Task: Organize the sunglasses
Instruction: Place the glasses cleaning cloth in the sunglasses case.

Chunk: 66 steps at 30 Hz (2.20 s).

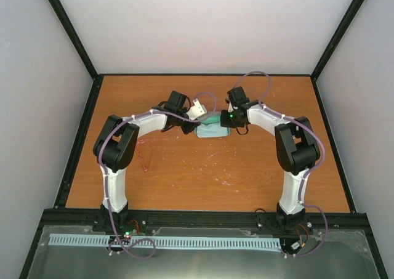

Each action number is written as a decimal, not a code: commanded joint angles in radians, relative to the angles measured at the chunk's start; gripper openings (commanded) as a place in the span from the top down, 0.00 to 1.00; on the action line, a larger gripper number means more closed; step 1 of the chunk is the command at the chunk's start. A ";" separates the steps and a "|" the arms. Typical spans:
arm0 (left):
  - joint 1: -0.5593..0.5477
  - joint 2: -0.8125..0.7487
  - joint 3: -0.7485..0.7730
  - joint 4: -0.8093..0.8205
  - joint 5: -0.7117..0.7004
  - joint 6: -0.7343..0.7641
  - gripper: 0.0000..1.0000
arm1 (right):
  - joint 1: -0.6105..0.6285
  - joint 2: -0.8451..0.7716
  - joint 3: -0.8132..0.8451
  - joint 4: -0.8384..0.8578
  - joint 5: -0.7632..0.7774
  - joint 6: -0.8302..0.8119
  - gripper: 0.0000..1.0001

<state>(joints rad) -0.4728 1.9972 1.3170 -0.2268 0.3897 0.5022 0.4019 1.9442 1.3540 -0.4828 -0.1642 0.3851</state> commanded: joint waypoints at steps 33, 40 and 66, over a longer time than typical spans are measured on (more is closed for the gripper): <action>0.023 0.072 0.107 0.028 0.012 0.039 1.00 | 0.006 0.083 0.084 -0.023 0.069 -0.006 0.97; 0.025 0.077 0.113 0.021 -0.003 0.043 1.00 | 0.006 0.089 0.084 -0.016 0.072 -0.003 0.97; 0.025 0.062 0.040 0.058 -0.052 0.011 0.76 | 0.006 0.095 0.087 -0.002 0.066 0.014 0.83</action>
<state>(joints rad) -0.4587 2.0609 1.3777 -0.1921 0.3424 0.5236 0.4019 2.0373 1.4273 -0.5003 -0.1085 0.3904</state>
